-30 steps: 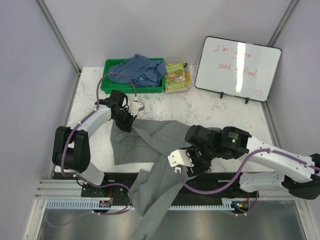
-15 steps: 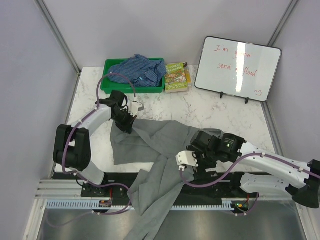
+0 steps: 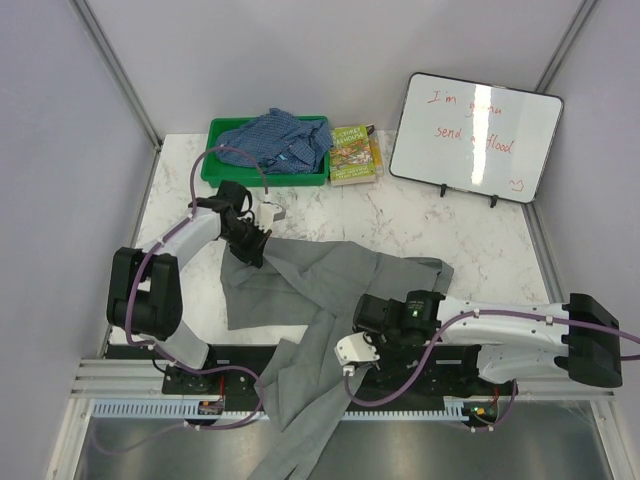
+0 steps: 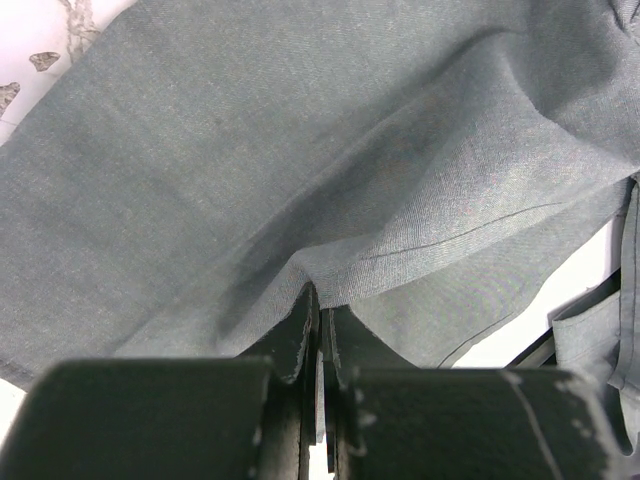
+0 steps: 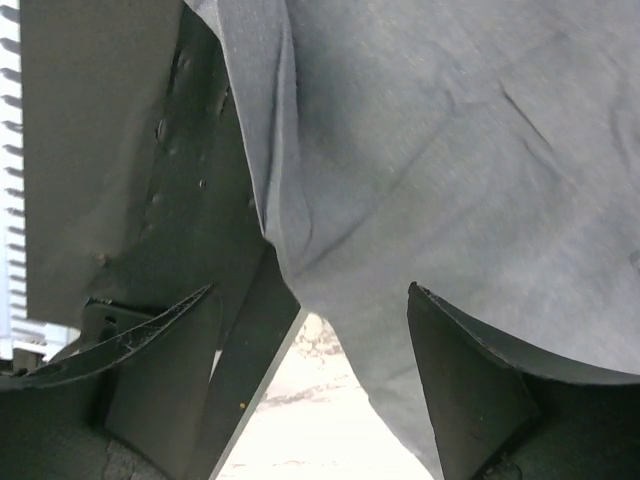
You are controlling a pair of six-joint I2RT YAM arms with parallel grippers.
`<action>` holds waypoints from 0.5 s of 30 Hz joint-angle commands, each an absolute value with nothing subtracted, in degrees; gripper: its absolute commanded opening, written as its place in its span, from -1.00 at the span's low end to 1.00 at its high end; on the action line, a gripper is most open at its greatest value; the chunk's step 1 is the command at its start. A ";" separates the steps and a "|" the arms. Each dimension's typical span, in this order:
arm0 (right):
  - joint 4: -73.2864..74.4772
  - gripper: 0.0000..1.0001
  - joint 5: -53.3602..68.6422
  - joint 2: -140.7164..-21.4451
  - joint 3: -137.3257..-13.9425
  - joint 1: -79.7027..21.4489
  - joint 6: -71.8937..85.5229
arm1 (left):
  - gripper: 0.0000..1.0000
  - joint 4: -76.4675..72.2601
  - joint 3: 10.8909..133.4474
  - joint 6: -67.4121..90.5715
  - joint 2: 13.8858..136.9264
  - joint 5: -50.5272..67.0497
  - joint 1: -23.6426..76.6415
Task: Fold and stack the long sleeve shirts
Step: Flatten the shirt out
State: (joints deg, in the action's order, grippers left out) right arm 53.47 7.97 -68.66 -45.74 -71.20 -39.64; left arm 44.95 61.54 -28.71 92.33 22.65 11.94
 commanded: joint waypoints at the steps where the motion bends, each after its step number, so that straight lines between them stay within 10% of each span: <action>1: 46.95 0.61 4.49 -70.40 -43.34 -73.12 -37.62 | -0.96 45.09 62.84 -27.33 91.85 24.35 11.34; 7: 41.24 0.07 -4.27 -71.37 -39.56 -74.53 -34.81 | -0.96 45.18 62.93 -27.33 92.37 24.70 10.81; 11: 40.52 -1.00 -11.05 -68.56 -40.25 -73.75 -33.93 | -0.96 45.18 62.14 -27.68 91.32 24.52 10.72; 15: 41.92 -1.00 -11.07 -62.61 -43.41 -69.27 -36.47 | -0.96 45.26 61.70 -28.47 89.65 23.56 10.37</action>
State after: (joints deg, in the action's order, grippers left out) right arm 43.13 -6.37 -69.10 -39.72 -72.90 -35.22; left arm 44.95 61.54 -28.73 92.25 22.90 10.98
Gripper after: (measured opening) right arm 0.010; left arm 0.026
